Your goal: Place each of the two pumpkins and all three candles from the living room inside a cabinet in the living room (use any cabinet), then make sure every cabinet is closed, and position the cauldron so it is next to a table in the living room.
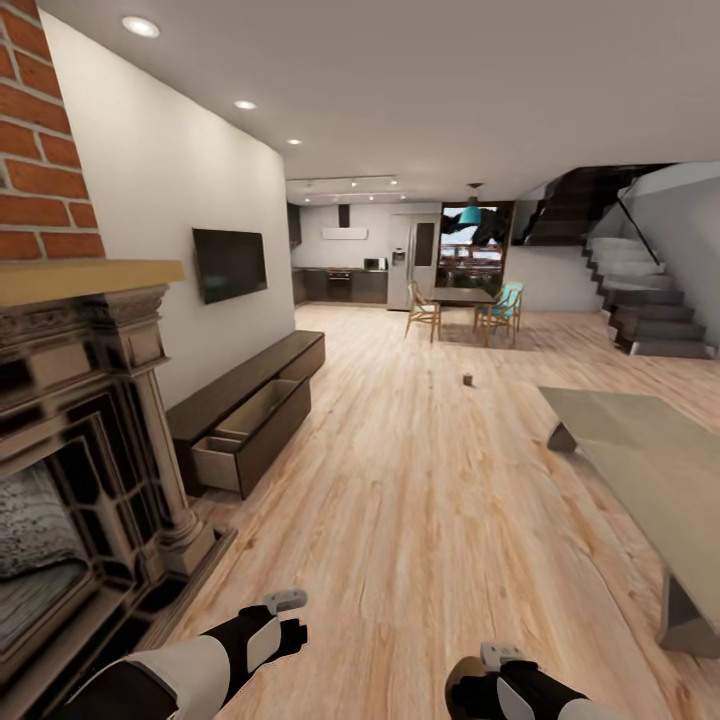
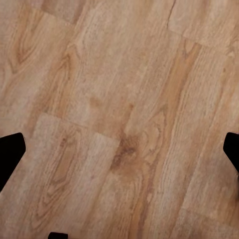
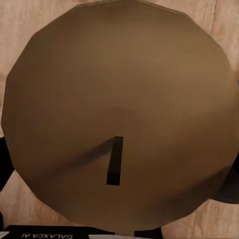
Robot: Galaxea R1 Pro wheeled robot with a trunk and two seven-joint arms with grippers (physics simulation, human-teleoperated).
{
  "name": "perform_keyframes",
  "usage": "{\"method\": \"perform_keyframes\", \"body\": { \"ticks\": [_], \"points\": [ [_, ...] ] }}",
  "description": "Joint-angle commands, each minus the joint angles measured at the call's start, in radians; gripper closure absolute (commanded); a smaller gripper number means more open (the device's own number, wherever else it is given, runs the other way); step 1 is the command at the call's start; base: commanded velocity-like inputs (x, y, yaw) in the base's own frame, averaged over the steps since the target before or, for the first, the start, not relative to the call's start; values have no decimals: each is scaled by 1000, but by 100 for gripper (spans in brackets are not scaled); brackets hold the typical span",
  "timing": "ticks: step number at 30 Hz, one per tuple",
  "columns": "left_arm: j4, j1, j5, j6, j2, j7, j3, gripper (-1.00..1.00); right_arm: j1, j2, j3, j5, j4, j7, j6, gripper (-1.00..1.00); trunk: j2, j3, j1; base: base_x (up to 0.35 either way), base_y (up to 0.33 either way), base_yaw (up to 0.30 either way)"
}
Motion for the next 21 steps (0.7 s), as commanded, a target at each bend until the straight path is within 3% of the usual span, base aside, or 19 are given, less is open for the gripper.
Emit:
{"method": "perform_keyframes", "body": {
  "ticks": [1, 4, 12, 21],
  "points": [
    [1, -1, 9, 2, 0, 2, -8, -100, -1, -1, 5, -3, -2, 2, 5, 100, -1, -1, 0, 218, 298, 0],
    [1, -1, 10, 1, 0, 2, -8, -100, -1, -1, 5, -3, -2, 2, 5, 100, -1, -1, 0, 211, 289, 0],
    [-1, -1, 10, -1, 0, 2, -7, -100, -1, -1, 4, -5, -2, 3, 5, 100, -1, 0, 0, 44, 43, 0],
    [-1, -1, 12, 0, 1, 2, -7, -100, -1, -1, 5, -5, -2, 5, 5, 100, -1, 13, 0, 249, 166, 0]
  ]
}}
